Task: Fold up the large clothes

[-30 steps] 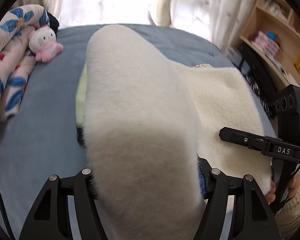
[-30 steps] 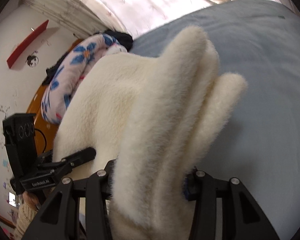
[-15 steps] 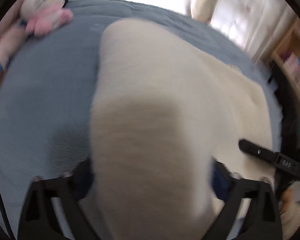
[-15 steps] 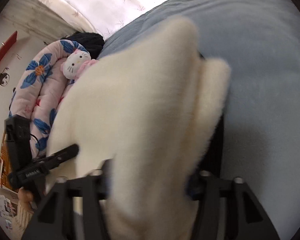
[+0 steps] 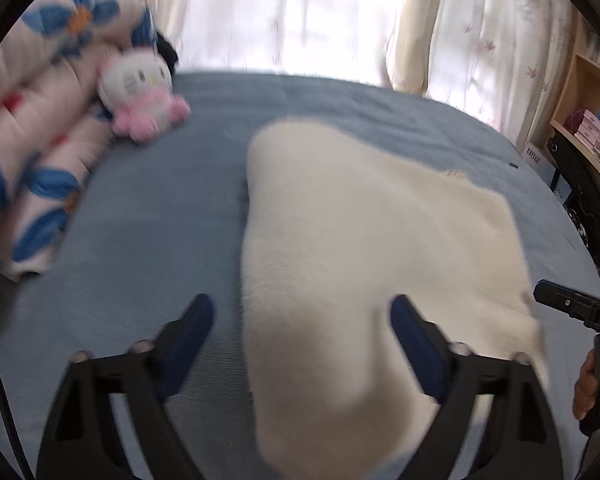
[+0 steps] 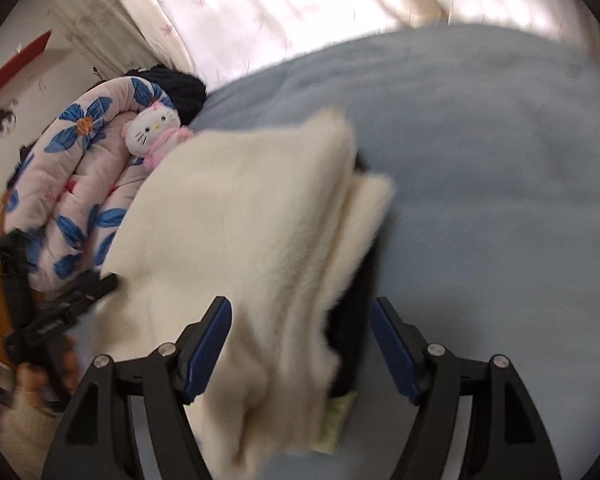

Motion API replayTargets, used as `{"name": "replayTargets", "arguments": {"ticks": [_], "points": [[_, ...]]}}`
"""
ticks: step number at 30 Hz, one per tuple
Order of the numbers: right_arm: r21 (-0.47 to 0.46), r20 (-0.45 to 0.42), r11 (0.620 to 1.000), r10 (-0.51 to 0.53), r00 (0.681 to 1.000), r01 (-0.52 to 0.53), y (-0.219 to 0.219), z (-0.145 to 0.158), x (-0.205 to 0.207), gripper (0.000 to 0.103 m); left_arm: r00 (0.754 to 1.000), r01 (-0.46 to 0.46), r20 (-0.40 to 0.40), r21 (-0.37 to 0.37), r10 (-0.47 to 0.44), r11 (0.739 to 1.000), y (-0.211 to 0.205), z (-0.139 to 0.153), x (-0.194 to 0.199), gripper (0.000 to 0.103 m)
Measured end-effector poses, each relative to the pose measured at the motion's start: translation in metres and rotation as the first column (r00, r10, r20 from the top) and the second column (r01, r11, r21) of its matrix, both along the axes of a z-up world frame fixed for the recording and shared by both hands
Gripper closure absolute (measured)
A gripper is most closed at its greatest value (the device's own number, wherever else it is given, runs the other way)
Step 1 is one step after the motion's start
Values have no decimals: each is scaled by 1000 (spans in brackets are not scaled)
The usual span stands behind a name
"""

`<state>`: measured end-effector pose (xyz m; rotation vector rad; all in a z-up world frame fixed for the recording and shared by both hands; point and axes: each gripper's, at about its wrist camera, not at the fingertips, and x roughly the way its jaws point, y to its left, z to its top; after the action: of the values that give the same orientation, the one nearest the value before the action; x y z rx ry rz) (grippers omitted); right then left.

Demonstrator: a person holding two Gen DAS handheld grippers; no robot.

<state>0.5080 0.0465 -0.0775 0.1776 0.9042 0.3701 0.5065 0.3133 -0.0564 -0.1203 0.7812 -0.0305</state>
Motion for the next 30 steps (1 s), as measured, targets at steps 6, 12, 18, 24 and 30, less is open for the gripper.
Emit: {"name": "replayTargets", "arguments": {"ticks": [6, 12, 18, 24, 30], "points": [[-122, 130, 989, 95, 987, -80, 42, 20, -34, 68, 999, -42, -18, 74, 43, 996, -20, 3, -2, 90], [-249, 67, 967, 68, 995, -50, 54, -19, -24, 76, 996, -86, -25, 131, 90, 988, -13, -16, -8, 90], [-126, -10, 991, 42, 999, -43, 24, -38, -11, 65, 995, -98, -20, 143, 102, 985, -14, -23, -10, 89], [-150, -10, 988, 32, 999, -33, 31, -35, -13, 65, 994, -104, -16, 143, 108, 984, -15, -22, -11, 89], [-161, -30, 986, 29, 999, -33, 29, -18, -26, 65, 990, -127, -39, 148, 134, 981, -20, -11, -19, 87]]}}
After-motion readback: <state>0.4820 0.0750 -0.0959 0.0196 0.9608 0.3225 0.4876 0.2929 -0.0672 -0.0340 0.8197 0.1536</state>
